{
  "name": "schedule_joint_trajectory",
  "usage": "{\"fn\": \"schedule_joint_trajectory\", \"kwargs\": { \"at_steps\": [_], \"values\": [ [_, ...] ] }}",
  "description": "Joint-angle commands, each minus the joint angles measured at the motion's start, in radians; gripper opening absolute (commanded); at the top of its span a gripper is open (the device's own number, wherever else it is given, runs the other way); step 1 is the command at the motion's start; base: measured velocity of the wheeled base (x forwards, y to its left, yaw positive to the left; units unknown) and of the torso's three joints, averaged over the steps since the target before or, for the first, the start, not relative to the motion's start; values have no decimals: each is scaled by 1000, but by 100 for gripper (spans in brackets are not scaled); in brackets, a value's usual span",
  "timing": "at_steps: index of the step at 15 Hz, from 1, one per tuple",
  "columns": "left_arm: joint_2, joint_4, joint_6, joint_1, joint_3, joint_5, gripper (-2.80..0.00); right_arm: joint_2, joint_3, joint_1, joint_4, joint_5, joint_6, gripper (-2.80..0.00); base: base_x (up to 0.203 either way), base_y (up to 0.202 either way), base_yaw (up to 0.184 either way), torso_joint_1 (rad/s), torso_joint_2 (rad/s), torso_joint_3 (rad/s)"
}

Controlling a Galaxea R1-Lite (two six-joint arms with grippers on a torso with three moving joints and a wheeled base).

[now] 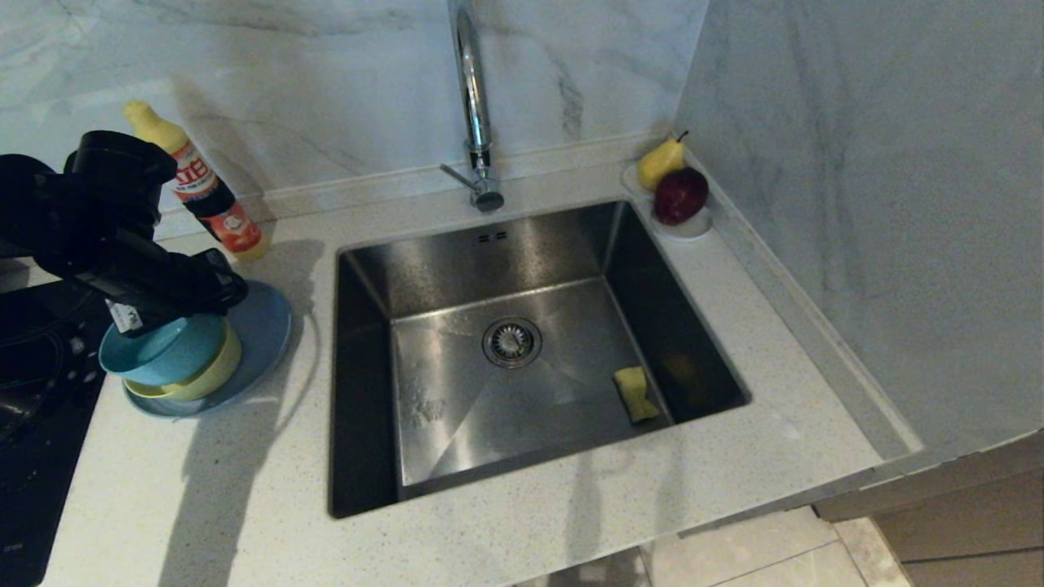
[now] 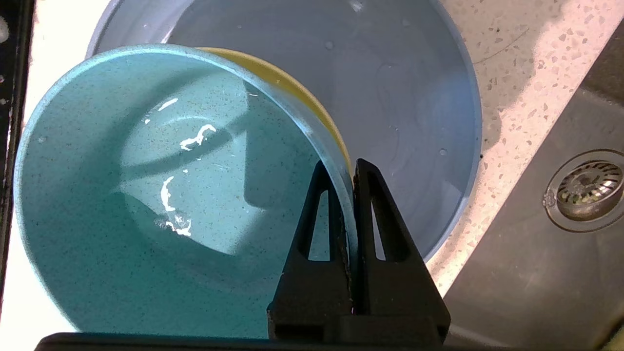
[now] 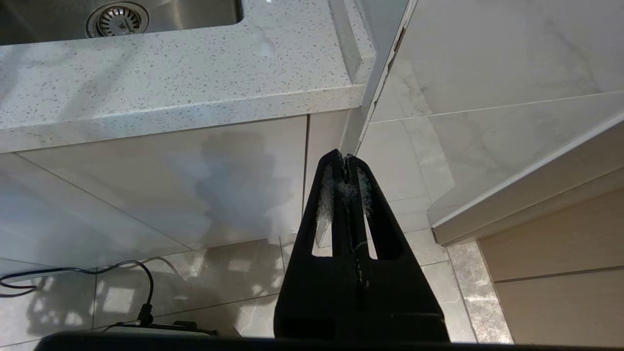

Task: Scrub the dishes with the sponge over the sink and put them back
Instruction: Place the bowl on the bowl

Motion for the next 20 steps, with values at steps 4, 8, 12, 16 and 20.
{"fn": "schedule_joint_trajectory", "kwargs": {
  "at_steps": [4,8,12,16,20],
  "values": [
    [3,3,7,1,1,4,-280,-2,0,0,0,0,-1,-280,0,0,0,0,0,0],
    [9,5,9,1,11,49,-280,-2,0,0,0,0,-1,-280,0,0,0,0,0,0],
    [17,5,13,1,2,52,0,-2,0,0,0,0,-1,-280,0,0,0,0,0,0],
    [1,3,10,1,-17,48,0,-2,0,0,0,0,-1,-280,0,0,0,0,0,0],
    [-77,14,1,1,-66,13,0,-2,0,0,0,0,-1,-280,0,0,0,0,0,0]
  ]
}}
